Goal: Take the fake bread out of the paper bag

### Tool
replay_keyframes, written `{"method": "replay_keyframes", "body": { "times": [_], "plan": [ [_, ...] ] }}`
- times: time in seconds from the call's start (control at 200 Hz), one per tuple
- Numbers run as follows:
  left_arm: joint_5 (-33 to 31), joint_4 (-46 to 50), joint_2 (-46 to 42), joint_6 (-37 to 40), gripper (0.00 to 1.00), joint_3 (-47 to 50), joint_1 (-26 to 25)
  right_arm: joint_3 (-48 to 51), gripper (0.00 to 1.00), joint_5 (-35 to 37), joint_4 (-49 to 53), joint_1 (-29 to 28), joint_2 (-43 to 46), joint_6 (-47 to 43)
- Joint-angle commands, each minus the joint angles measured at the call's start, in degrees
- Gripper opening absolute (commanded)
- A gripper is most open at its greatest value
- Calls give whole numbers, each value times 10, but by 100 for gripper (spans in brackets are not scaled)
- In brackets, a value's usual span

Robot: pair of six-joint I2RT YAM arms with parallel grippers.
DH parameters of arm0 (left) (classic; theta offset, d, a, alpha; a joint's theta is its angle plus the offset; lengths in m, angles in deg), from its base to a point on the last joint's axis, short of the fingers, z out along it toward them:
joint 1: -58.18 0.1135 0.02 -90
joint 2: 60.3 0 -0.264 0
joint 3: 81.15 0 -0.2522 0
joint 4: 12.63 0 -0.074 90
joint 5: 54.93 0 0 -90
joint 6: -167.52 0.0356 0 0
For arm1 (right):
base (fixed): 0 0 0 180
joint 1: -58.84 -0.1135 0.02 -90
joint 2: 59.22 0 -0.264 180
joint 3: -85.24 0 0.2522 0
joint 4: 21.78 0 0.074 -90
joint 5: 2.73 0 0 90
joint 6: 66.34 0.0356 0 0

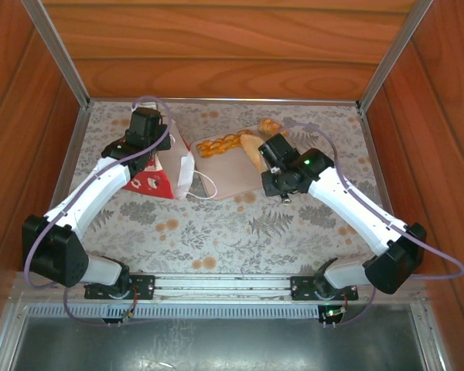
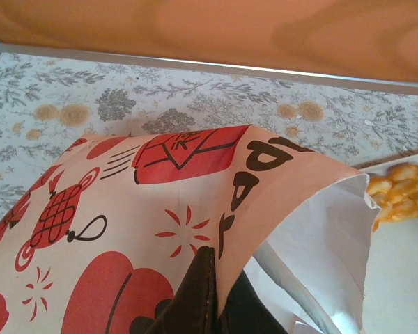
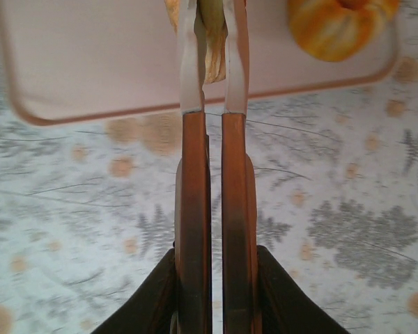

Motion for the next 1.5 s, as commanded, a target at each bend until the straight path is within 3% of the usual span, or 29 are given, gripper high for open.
{"method": "replay_keyframes", "body": {
  "times": [0.0, 0.205, 0.625, 1.144, 1.494],
  "plan": [
    [3, 1, -24, -7, 0, 6, 4, 12, 1, 89, -46, 4, -12, -21],
    [-1, 2, -36, -6, 0, 15, 4, 27, 4, 129, -69, 4, -39, -39],
    [2, 2, -37, -9, 0, 21, 4, 39, 10, 97, -119, 4, -86, -71],
    [1, 2, -35, -11, 0, 23, 4, 27, 15, 134, -123, 3, -165, -80],
    [4, 2, -34, -11, 0, 18, 4, 23, 28, 118, -95, -15, -188, -67]
  ]
}}
